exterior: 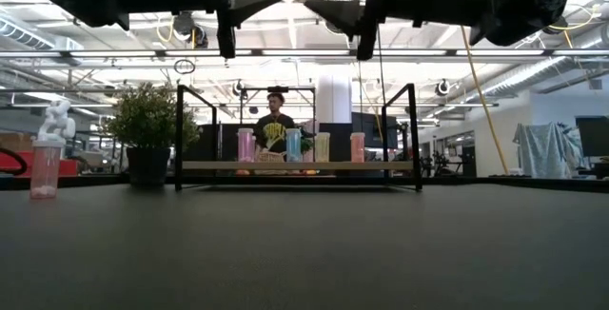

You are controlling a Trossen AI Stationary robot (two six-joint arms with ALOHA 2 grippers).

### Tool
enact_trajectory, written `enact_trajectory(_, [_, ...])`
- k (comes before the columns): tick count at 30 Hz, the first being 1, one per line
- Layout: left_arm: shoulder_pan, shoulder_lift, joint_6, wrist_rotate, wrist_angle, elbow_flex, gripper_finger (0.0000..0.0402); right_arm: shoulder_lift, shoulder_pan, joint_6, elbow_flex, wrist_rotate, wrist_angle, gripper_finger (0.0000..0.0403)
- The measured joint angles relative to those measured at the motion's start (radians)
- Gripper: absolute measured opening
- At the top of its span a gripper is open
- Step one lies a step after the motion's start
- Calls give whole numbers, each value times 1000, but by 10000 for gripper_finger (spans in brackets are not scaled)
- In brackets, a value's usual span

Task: Pick and place medicine bottles onto shelf by color
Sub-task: Put the yellow pill bottle on the shelf aligned with the other yellow pill bottles

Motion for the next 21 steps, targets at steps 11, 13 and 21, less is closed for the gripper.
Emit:
enact_trajectory(11, [0, 0, -32, -142, -5, 21, 127, 0, -13, -55, 0, 41, 32, 211])
enact_trajectory(13, [0, 0, -33, -154, -6, 50, 127, 0, -13, -109, 0, 103, 58, 221])
enact_trajectory(21, [0, 0, 69, -156, -69, 166, 127, -1, -13, -251, 0, 162, 146, 268])
